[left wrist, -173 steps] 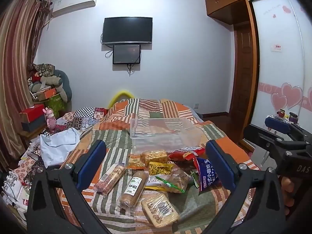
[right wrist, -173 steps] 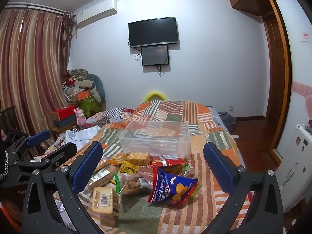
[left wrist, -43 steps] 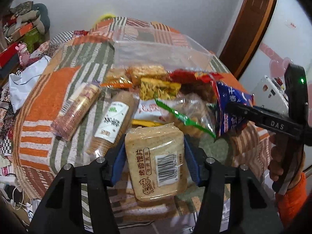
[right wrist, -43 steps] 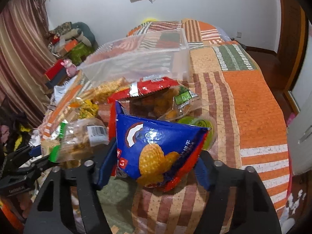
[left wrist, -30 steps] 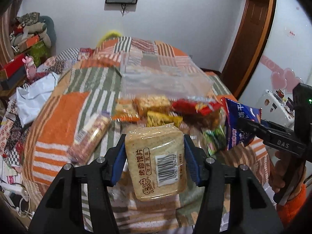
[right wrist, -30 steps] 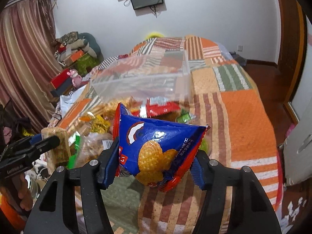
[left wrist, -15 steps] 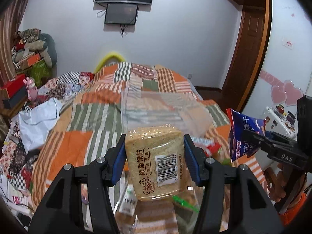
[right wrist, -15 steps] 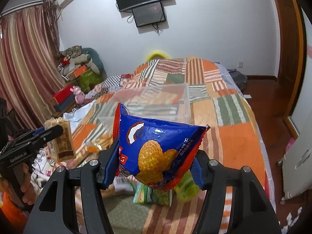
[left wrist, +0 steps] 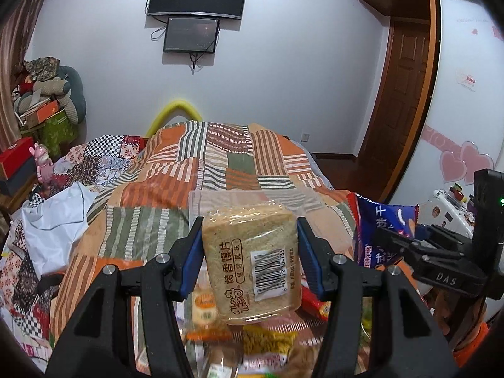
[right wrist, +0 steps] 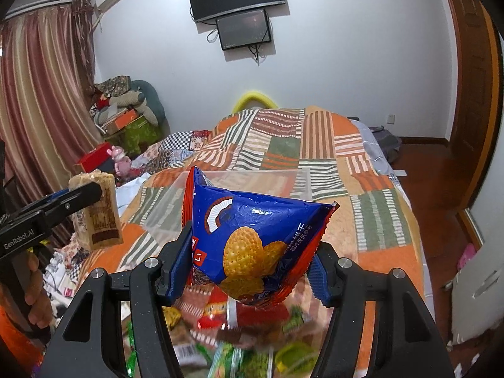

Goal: Organize snacks
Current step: 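Lower bread loaf into clear box with left tool while right drops blue bag in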

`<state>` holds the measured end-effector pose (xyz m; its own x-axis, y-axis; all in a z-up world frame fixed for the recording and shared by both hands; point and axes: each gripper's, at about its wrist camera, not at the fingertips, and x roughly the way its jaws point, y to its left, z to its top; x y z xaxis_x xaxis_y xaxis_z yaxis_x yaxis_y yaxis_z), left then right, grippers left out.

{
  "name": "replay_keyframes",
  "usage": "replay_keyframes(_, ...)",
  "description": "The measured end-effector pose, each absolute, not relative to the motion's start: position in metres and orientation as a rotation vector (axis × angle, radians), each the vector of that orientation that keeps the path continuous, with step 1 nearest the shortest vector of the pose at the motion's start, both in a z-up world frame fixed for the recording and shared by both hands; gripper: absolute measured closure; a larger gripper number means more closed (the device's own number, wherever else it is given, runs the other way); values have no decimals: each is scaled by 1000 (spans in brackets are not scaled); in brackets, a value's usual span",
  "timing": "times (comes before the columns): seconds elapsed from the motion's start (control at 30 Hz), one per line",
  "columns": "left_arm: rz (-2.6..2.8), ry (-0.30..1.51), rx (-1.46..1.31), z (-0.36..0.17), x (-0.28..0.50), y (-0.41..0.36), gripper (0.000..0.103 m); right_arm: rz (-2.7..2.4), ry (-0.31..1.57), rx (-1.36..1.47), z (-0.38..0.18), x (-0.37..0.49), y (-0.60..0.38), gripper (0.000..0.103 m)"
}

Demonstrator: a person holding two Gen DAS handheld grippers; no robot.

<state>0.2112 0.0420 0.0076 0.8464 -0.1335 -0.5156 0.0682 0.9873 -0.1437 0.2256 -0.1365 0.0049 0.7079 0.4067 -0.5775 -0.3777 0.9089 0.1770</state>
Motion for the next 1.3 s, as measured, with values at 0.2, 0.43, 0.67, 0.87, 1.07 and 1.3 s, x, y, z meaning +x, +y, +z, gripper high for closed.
replay_keyframes(0.2,-123,602,-125,-4,252,40,48,433,666,47,1,249,-130,44)
replay_keyframes(0.43,-97,637,-120,-26,293,41,48,423,699,37,-9,280,-124,44)
replay_keyframes(0.67,-94,720,-130,-52,326,44,48,417,754,-5,-26,302,-114,44)
replay_keyframes(0.87,-101,767,-121,-68,341,45,48,438,819,-35,-40,316,-105,44)
replay_keyframes(1.07,-104,811,-100,-78,347,40,48,441,888,-50,-56,320,-102,43)
replay_keyframes(1.3,-91,776,-53,-72,340,37,46,438,901,-85,-55,313,-98,34)
